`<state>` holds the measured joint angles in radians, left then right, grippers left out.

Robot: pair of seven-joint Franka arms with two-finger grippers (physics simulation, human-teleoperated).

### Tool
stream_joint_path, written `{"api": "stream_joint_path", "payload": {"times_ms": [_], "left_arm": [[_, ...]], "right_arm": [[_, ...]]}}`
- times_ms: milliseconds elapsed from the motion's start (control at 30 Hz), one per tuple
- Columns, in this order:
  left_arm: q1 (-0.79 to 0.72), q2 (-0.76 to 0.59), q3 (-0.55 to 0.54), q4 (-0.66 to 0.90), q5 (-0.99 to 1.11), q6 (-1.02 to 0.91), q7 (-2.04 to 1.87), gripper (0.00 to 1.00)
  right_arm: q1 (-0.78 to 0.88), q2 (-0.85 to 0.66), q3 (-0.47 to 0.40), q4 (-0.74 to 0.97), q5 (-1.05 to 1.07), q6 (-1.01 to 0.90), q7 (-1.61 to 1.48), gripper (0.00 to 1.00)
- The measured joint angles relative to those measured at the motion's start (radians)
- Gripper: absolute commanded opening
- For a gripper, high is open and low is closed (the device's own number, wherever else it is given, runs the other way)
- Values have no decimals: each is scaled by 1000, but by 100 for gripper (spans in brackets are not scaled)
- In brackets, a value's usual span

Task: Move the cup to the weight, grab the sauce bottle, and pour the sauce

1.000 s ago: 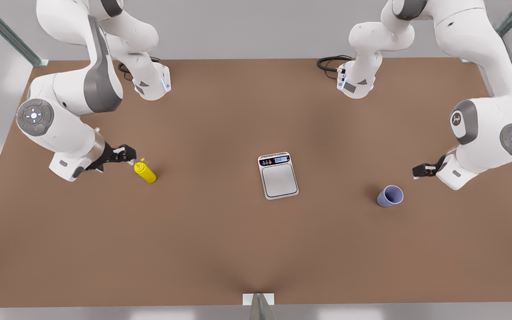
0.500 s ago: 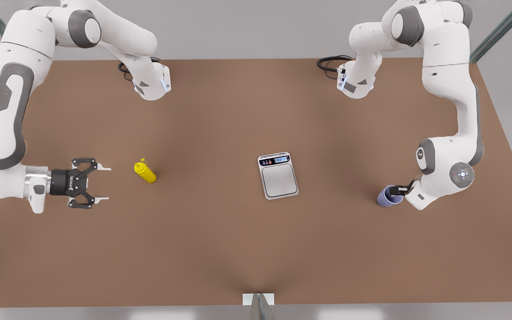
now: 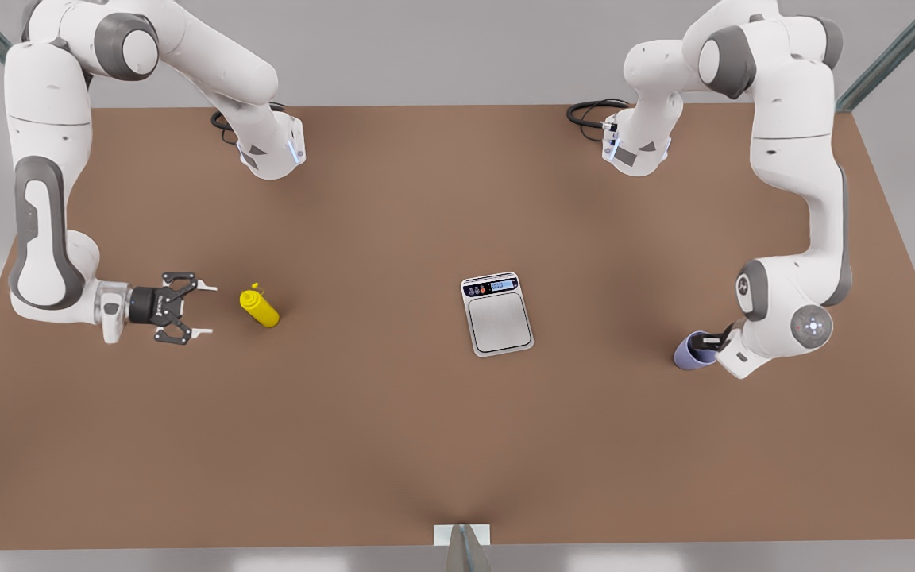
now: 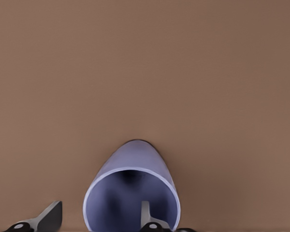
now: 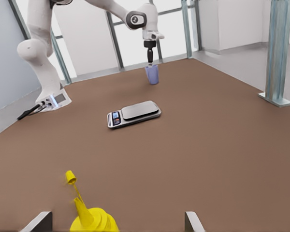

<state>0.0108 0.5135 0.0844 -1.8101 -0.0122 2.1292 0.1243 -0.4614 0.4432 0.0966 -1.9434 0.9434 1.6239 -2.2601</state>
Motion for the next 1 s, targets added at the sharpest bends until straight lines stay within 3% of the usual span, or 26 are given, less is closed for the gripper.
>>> {"api": "stream_joint_path", "payload": {"times_ms": [167,200,267,333,567,633,667,1000], "left_arm": [[0,30,0,3,2,3,0,75],[0,31,0,3,2,3,0,69],[0,31,0,3,3,2,0,40],[0,31,0,3,3,2,0,34],[0,51,0,4,4,3,0,34],[0,51,0,5,4,3,0,22],[0,51,0,5,4,3,0,21],[-1,4,0,19,41,-39,-10,21]], "right_arm": [[9,0,4,-55,33,88,-47,100],[9,2,5,-60,36,88,-47,100],[9,1,9,-78,42,86,-60,100],[9,0,9,-113,69,83,-109,100],[13,-9,23,-137,81,97,-124,100],[9,-6,29,-137,81,100,-130,100],[-3,-6,29,-135,81,98,-160,100],[-29,133,29,-78,120,5,-328,100]]}}
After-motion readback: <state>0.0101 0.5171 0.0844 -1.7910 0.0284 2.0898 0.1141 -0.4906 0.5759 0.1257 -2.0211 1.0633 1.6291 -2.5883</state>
